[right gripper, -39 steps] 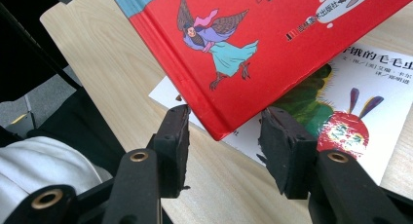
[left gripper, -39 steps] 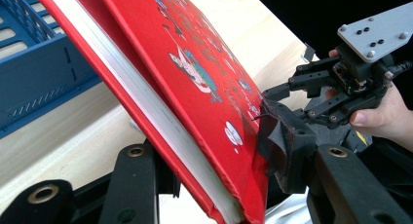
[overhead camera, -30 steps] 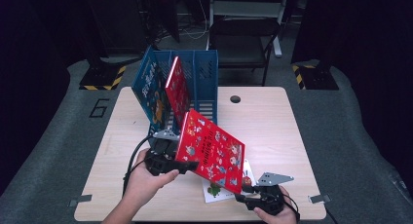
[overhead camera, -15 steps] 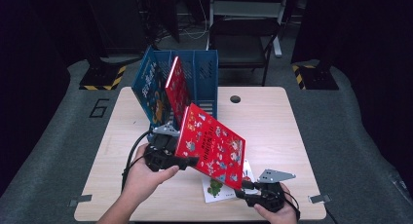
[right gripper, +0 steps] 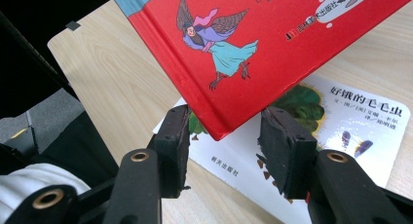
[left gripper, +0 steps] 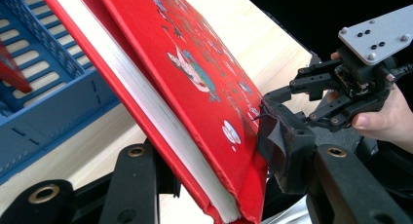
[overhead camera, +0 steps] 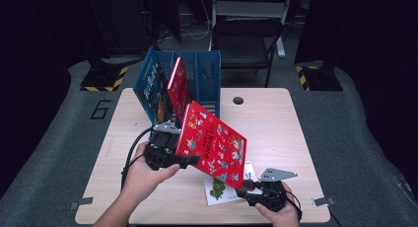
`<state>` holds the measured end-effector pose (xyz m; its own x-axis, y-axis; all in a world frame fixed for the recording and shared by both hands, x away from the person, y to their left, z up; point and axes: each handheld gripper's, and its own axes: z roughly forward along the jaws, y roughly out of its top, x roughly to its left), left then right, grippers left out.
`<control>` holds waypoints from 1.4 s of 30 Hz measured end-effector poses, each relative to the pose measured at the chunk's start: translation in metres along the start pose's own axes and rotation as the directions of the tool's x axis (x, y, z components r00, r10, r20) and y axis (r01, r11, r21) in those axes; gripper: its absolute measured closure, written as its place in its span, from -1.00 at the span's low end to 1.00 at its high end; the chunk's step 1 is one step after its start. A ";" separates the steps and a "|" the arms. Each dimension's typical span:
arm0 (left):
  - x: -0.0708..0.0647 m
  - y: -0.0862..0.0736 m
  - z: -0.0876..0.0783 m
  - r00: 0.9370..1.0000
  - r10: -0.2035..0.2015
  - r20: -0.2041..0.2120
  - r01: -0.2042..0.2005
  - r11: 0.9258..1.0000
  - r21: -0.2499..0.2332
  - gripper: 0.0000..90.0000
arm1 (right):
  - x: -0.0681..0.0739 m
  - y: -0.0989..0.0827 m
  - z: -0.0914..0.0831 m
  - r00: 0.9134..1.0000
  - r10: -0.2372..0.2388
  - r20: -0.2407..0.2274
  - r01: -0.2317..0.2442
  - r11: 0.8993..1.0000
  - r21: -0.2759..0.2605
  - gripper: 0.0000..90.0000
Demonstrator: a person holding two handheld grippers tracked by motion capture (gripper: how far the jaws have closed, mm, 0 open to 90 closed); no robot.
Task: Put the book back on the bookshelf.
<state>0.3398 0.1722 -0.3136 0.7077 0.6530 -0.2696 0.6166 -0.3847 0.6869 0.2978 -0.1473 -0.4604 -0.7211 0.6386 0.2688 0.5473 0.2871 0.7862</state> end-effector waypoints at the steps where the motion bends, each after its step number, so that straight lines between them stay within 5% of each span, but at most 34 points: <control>1: 0.000 0.001 -0.001 1.000 0.000 0.002 0.000 1.000 0.000 0.22 | 0.001 0.001 0.001 1.000 0.005 0.008 -0.005 1.000 0.001 0.21; 42: 0.025 0.019 -0.048 0.996 -0.013 -0.093 0.011 1.000 -0.029 0.24 | 0.009 0.056 0.035 0.999 -0.051 -0.020 0.050 0.998 -0.040 0.21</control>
<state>0.3527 0.2126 -0.2746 0.6644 0.7159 -0.2148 0.6136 -0.3584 0.7036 0.3369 -0.1010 -0.4340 -0.7565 0.6084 0.2399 0.4932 0.2898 0.8203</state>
